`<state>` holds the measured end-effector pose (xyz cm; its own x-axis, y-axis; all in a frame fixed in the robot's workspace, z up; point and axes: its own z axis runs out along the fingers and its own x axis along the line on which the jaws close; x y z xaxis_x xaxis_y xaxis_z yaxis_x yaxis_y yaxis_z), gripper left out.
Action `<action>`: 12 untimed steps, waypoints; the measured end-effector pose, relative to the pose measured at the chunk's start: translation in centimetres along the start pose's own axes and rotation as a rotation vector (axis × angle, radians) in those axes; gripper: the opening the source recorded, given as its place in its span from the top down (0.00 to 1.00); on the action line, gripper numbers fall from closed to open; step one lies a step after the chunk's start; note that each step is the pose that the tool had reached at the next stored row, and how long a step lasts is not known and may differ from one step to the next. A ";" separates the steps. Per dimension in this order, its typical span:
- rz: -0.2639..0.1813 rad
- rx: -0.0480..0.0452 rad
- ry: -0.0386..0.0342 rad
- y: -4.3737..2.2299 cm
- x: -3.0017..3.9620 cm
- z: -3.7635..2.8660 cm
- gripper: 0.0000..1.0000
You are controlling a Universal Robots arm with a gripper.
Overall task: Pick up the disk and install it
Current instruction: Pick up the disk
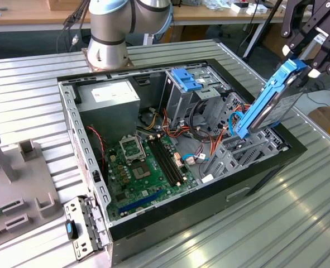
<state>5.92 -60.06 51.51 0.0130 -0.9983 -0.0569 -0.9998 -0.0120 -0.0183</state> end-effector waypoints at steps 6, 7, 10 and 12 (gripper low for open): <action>0.001 0.0001 -0.0002 -0.06 0.05 0.77 0.63; 0.001 0.0001 -0.0001 -0.09 0.05 0.77 0.63; 0.001 0.0001 -0.0001 -0.10 0.05 0.77 0.63; 0.001 0.0001 -0.0002 -0.09 0.06 0.96 0.63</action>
<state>6.03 -60.06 50.55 0.0123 -0.9983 -0.0571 -0.9998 -0.0113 -0.0184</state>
